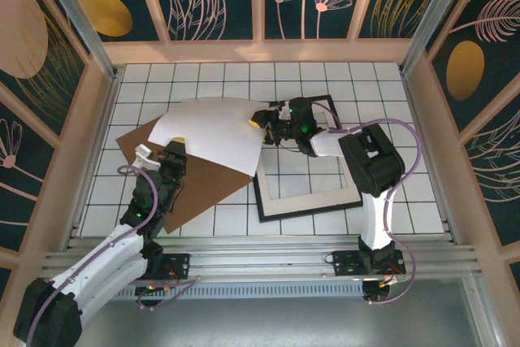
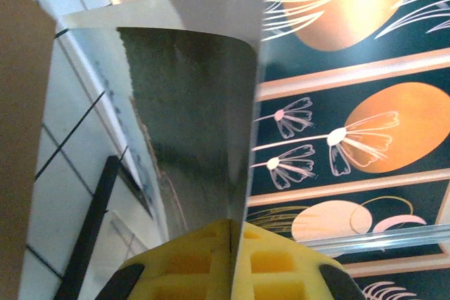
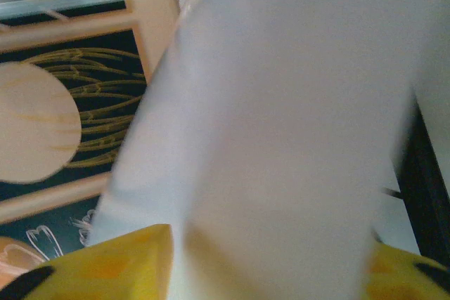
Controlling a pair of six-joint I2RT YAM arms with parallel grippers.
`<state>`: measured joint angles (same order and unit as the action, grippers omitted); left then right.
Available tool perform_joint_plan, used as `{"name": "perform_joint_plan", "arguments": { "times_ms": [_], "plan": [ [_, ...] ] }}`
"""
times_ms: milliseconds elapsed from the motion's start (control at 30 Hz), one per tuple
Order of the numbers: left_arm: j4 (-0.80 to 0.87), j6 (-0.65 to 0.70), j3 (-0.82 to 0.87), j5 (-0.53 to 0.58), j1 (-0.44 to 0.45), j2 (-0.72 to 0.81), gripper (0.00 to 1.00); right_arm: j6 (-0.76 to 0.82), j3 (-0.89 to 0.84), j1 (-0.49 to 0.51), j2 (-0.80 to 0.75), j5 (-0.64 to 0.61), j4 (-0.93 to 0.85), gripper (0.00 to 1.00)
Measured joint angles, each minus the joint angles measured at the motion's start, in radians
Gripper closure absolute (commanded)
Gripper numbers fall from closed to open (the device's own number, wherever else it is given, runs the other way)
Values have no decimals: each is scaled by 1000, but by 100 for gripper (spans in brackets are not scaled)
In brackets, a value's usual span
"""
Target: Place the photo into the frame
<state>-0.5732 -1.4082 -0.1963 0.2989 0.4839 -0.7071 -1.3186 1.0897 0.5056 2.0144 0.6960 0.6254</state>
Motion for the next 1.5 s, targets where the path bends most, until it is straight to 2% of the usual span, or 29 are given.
{"name": "perform_joint_plan", "arguments": {
  "times_ms": [233, 300, 367, 533, 700, 867, 1000, 1100, 1267, 1500],
  "plan": [
    [39, -26, 47, -3, -8, 5, 99, 25, 24, -3, 5, -42, -38, 83],
    [53, -31, 58, -3, -8, 4, 90, 40, 28, -3, 5, -48, -62, 88],
    [71, -33, 65, -10, -8, 4, 80, 64, 38, -3, 5, -57, -92, 90],
    [138, -18, 68, -43, -7, 8, 50, 138, 77, -16, 5, -68, -161, 94],
    [303, 31, 62, -27, -7, 69, 33, 270, 90, -52, 5, -58, -271, 95],
    [477, 136, 0, 21, -7, 110, 25, 485, 121, -108, 2, -48, -486, 97],
    [546, 254, -90, 40, -7, 68, 21, 726, 190, -160, -13, -68, -713, 99],
    [562, 337, -166, 42, -7, -11, 20, 898, 257, -194, -28, -96, -867, 99],
    [557, 444, -257, 30, -7, -152, 18, 1116, 274, -257, -87, -131, -1047, 100],
    [526, 564, -324, -30, -7, -283, 12, 1280, 274, -314, -101, -208, -1187, 100]
  ]
}}
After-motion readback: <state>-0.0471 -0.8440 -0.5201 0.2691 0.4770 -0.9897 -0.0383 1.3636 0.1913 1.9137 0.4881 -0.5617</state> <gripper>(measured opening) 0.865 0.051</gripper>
